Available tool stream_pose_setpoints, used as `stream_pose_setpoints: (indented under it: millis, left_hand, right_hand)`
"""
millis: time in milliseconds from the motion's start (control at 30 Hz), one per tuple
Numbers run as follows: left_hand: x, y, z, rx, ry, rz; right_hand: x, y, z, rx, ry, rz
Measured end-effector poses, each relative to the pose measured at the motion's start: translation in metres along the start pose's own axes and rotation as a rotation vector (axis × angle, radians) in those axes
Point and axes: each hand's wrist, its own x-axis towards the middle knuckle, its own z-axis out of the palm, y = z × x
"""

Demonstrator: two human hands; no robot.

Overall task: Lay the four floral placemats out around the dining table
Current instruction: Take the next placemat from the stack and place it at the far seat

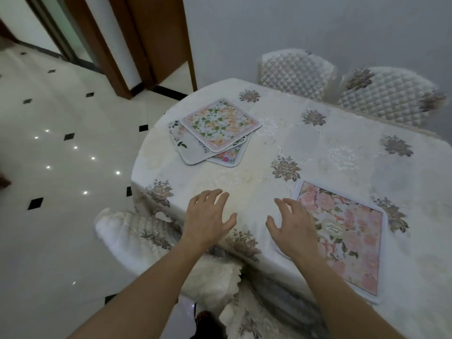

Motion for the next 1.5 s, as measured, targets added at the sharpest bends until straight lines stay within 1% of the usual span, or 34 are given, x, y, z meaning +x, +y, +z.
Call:
stream_pose_setpoints:
  millis: [133, 300, 467, 667, 833, 1000, 1100, 1233, 1367, 1500]
  left_hand:
    - [-0.005, -0.033, -0.009, 0.021, 0.000, -0.056]
    - [0.004, -0.072, -0.009, 0.021, 0.003, -0.064]
    - [0.031, -0.121, 0.001, 0.007, -0.008, -0.021]
    - [0.085, -0.199, 0.021, -0.056, -0.069, 0.053]
    - [0.134, -0.263, 0.039, -0.060, -0.124, 0.113]
    - [0.188, -0.299, 0.058, -0.052, -0.129, 0.198]
    - [0.219, -0.313, 0.071, -0.042, -0.127, 0.226]
    - [0.264, -0.320, 0.085, -0.046, -0.162, 0.188]
    - [0.314, -0.321, 0.093, -0.089, -0.163, 0.096]
    - [0.368, -0.322, 0.104, -0.064, -0.132, 0.100]
  right_hand:
    - [0.013, -0.034, 0.008, 0.008, -0.004, -0.057]
    - [0.032, -0.070, 0.024, 0.027, 0.009, -0.075]
    - [0.060, -0.106, 0.047, -0.013, 0.025, -0.029]
    - [0.106, -0.154, 0.078, -0.071, 0.023, 0.060]
    - [0.147, -0.184, 0.099, -0.124, 0.031, 0.132]
    - [0.180, -0.190, 0.110, -0.145, 0.051, 0.197]
    - [0.201, -0.183, 0.116, -0.167, 0.071, 0.202]
    - [0.232, -0.169, 0.127, -0.167, 0.075, 0.214]
    - [0.267, -0.156, 0.140, -0.161, 0.107, 0.235]
    - [0.303, -0.144, 0.150, -0.182, 0.133, 0.257]
